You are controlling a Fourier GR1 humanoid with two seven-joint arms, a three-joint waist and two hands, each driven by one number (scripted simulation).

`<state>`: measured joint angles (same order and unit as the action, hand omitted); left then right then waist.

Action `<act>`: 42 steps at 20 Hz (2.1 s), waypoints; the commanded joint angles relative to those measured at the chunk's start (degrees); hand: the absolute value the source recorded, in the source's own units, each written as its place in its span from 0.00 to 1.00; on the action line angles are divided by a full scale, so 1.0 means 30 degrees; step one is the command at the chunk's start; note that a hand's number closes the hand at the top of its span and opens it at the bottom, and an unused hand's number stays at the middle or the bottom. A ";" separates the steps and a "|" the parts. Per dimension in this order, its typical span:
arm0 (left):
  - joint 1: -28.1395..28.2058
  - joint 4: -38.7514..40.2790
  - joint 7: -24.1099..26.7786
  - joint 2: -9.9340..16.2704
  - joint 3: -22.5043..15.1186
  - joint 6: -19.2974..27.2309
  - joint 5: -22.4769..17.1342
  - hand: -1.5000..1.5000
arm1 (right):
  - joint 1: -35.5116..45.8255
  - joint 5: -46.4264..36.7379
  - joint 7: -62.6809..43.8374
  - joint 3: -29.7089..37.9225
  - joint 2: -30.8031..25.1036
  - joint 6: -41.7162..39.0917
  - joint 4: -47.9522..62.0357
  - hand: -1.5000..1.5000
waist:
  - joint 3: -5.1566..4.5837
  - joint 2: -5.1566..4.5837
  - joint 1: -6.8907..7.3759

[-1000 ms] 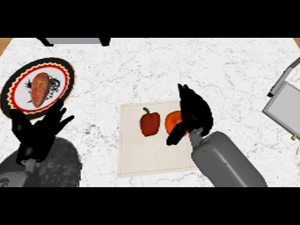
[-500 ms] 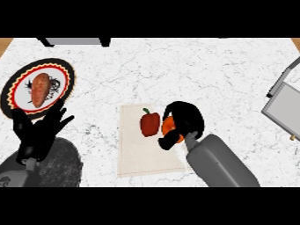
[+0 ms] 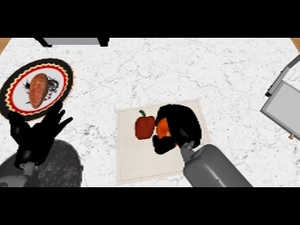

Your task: Pick the squash from the placemat and place it in the tiered shelf

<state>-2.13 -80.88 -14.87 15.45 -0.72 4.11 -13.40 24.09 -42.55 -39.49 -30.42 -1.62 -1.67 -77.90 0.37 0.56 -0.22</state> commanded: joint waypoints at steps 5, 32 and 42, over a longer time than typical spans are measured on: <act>0.0697 0.0346 -0.0520 0.0027 0.0349 0.0230 -0.0123 0.50 | -0.1064 -0.0379 -0.4253 0.6306 -0.2345 0.3485 -0.2423 1.00 | -0.0128 -0.0060 -0.0801; 0.0920 -0.0343 -0.0955 -0.0577 -0.0218 0.0253 0.0537 0.50 | 0.9812 -0.2424 -1.0154 1.6512 -1.0455 -0.7966 -0.8882 1.00 | -0.0151 -0.0049 -0.0045; -0.0106 0.1785 0.0207 -0.0632 0.0326 -0.0279 0.0727 0.50 | 1.1109 -0.0598 -0.6542 1.9158 -1.3373 -0.8999 -0.4171 1.00 | -0.0151 -0.0199 -0.0020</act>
<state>-1.96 -80.91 -14.70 14.68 0.58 3.15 -12.18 54.98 -46.81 -56.45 24.99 -38.94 -24.00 -95.27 0.30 0.45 -0.15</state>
